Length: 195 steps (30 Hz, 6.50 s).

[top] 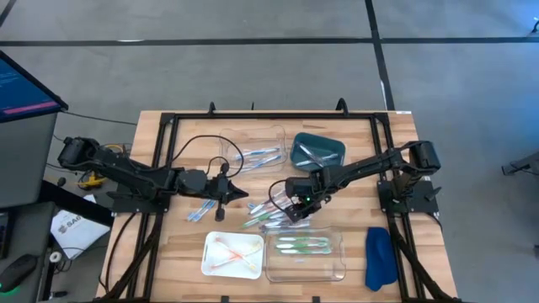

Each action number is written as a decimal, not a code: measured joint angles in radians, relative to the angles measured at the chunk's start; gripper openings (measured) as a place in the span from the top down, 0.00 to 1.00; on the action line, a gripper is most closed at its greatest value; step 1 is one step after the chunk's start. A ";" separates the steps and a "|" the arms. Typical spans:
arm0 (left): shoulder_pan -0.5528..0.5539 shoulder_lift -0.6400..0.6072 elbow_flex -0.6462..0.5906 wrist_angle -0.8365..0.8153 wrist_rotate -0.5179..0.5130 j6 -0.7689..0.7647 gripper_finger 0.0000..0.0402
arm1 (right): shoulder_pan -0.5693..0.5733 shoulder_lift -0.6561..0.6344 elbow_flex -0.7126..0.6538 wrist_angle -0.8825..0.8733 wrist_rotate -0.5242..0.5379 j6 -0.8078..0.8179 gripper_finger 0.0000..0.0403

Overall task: Pick & Place Toothbrushes
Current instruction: Put the purple toothbrush into the green bin

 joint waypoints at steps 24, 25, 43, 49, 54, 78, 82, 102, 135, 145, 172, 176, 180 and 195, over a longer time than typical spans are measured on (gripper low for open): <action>-0.001 0.000 -0.003 0.000 0.026 0.000 1.00 | -0.016 0.180 0.041 0.143 -0.152 -0.052 0.69; -0.001 0.000 -0.003 0.000 0.026 0.000 1.00 | -0.021 0.179 0.041 0.143 -0.148 -0.059 0.69; 0.000 0.000 -0.003 -0.001 0.026 0.000 1.00 | -0.097 0.083 0.040 0.051 -0.040 -0.163 0.83; 0.000 0.000 -0.004 -0.001 0.026 0.000 1.00 | -0.108 0.015 0.041 0.056 0.011 -0.295 0.84; 0.000 0.000 -0.004 -0.001 0.026 -0.001 1.00 | -0.065 0.008 0.042 0.054 0.008 -0.451 0.84; 0.000 0.000 -0.004 -0.002 0.026 -0.001 1.00 | -0.046 0.075 0.042 0.009 0.017 -0.348 0.84; 0.000 0.000 -0.004 -0.002 0.026 -0.001 1.00 | -0.042 0.075 0.042 0.009 0.059 -0.372 0.84; 0.000 0.000 -0.004 -0.002 0.026 -0.005 1.00 | -0.029 0.098 0.042 0.012 0.093 -0.440 0.76; 0.000 0.000 -0.004 -0.002 0.053 -0.005 1.00 | 0.018 0.097 0.108 0.002 0.187 -0.520 0.61; 0.000 0.000 -0.043 0.033 0.052 -0.020 1.00 | 0.022 0.097 0.107 -0.021 0.246 -0.568 0.61; 0.000 0.000 -0.049 0.088 0.052 -0.023 1.00 | 0.006 0.097 0.049 -0.044 0.291 -0.473 0.58; 0.000 0.000 -0.049 0.089 0.052 -0.024 1.00 | 0.000 0.097 0.042 -0.023 0.291 -0.473 0.57; 0.000 0.000 -0.049 0.095 0.052 -0.023 1.00 | 0.001 0.097 0.042 -0.012 0.291 -0.478 0.58; 0.000 0.000 -0.049 0.095 0.052 -0.024 1.00 | 0.022 0.183 0.047 -0.018 0.313 -0.461 0.65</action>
